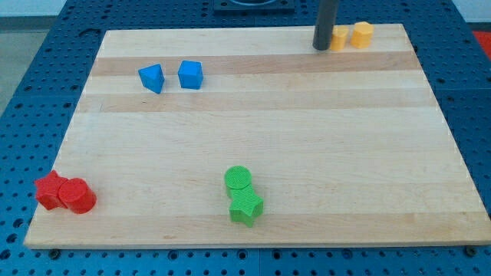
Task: Push the blue cubes to the center left
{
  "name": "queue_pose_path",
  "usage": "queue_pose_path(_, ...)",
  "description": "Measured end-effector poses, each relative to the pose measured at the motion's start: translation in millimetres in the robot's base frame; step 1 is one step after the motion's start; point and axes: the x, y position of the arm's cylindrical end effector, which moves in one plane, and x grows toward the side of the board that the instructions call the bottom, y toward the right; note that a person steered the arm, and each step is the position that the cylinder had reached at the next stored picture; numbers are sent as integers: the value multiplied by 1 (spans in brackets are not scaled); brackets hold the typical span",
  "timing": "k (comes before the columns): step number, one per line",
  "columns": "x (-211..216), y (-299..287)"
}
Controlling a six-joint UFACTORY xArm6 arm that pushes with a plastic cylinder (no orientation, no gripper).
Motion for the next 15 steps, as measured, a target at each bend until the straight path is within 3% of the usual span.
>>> queue_pose_path(2,0,10)
queue_pose_path(4,43,-38)
queue_pose_path(10,84,-302)
queue_pose_path(15,76,-333)
